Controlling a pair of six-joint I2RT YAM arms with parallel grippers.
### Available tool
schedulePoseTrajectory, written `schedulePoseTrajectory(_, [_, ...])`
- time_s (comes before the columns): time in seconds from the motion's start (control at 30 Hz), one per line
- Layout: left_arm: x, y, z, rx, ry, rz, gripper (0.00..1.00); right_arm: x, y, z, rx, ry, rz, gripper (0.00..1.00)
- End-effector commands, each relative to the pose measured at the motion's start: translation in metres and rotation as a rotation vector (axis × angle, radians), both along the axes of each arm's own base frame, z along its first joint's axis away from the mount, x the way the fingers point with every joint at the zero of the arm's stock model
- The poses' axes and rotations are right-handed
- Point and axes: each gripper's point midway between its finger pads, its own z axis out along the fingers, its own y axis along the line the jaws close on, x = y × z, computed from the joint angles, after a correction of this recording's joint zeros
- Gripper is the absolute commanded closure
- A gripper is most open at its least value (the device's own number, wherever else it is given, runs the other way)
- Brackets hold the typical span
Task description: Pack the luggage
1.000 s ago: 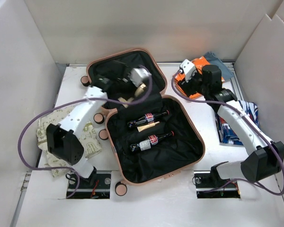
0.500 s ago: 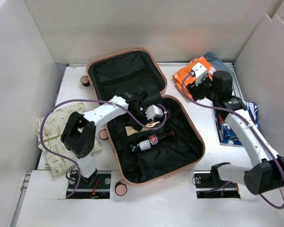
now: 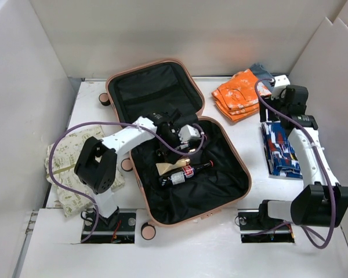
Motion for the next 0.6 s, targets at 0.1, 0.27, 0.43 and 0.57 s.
schedulePoseTrajectory(0.1, [0.092,0.022,0.097,-0.154,-0.278,0.384,0.17,0.007,-0.005,0.005,0.023,0.013,-0.047,0.21])
schedulePoseTrajectory(0.27, [0.161,0.153,0.176,-0.208,-0.514,0.92,0.03,0.014,0.028,-0.003,-0.032,0.037,0.011,0.21])
schedulePoseTrajectory(0.43, [0.149,0.269,0.18,-0.165,-0.531,1.235,0.0,0.025,0.088,0.012,-0.13,0.017,0.151,0.21])
schedulePoseTrajectory(0.57, [0.11,0.328,0.155,-0.164,-0.452,1.472,0.0,0.04,0.151,0.033,-0.208,-0.037,0.333,0.21])
